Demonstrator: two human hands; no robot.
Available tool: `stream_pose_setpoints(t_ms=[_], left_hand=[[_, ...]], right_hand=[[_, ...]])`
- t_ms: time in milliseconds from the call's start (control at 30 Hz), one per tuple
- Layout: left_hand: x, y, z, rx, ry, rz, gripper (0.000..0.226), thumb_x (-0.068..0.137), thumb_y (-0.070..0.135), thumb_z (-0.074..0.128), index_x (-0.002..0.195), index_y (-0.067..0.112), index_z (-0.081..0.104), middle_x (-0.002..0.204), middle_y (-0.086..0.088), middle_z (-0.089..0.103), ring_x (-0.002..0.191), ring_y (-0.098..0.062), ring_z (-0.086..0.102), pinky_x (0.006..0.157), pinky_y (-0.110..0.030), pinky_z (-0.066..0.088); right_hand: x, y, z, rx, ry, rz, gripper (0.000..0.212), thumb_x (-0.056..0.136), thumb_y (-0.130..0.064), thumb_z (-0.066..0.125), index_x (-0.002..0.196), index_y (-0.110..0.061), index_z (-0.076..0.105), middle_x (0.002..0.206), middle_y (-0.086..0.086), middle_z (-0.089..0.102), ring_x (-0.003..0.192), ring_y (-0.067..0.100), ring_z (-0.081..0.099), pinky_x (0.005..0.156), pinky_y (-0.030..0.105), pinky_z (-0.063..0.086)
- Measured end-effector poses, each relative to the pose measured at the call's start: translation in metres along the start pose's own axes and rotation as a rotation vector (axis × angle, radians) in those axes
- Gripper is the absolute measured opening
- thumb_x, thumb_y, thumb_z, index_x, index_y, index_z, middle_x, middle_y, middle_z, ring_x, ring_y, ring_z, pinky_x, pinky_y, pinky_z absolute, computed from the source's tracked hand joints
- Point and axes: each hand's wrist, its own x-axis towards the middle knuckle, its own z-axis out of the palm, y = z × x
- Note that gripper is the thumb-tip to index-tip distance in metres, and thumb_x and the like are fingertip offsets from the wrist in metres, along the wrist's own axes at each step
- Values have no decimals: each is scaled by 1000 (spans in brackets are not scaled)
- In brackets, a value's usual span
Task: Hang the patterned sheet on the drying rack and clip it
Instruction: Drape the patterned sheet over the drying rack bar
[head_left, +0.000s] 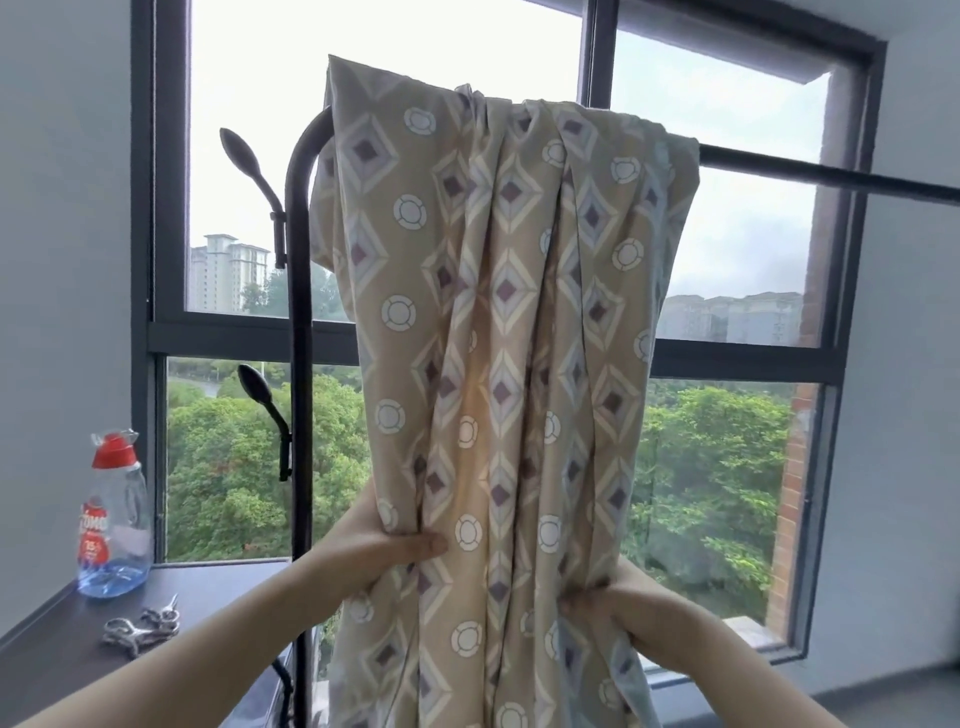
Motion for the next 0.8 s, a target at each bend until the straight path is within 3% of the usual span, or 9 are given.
stream_pose_setpoints(t_ms=[100,167,300,433,533,700,800], left_hand=[[2,-1,4,94,115,-7,29,72,3,77,99,7,66,80,-2,75,77,-17,71,60,-20,53],[3,-3,5,105,180,-20,15,79,1,69,93,7,68,75,0,74,69,-13,70,57,-20,51],[3,2,2,105,185,-31,15,81,0,66,95,5,69,85,-7,75,79,-21,71,65,-26,54],[13,17,-3,88,230,3,14,81,-2,66,93,3,69,84,-9,75,78,-23,71,63,-27,55],[21,38,-3,60,245,72,14,80,-3,66,91,5,68,81,-7,74,76,-23,70,61,-25,55],[35,86,-5,50,252,251,21,79,-5,66,89,13,67,75,7,74,73,-8,68,62,-16,54],[42,120,-5,48,255,361,25,80,-7,64,87,16,65,71,11,73,68,0,68,61,-15,54]], right_hand=[[9,-3,3,-54,121,22,34,64,13,74,94,-2,71,88,11,75,80,21,72,70,28,57],[12,-3,4,-67,140,18,28,71,13,72,89,-8,73,91,11,75,85,22,71,74,31,57],[14,-6,4,-25,230,-17,23,78,7,68,92,-10,70,86,5,75,86,25,68,85,38,53],[16,-18,1,-3,255,-73,23,81,7,64,83,-15,68,72,-4,74,71,11,68,60,20,52],[18,-36,-5,27,251,-120,23,82,10,61,82,-12,67,65,-7,73,60,4,68,51,14,49],[17,-79,-14,79,273,-244,20,80,6,62,95,-6,69,76,-1,74,71,14,70,64,25,56],[13,-114,-18,135,271,-367,34,68,-10,71,101,-9,70,92,4,75,85,22,70,79,34,56]])
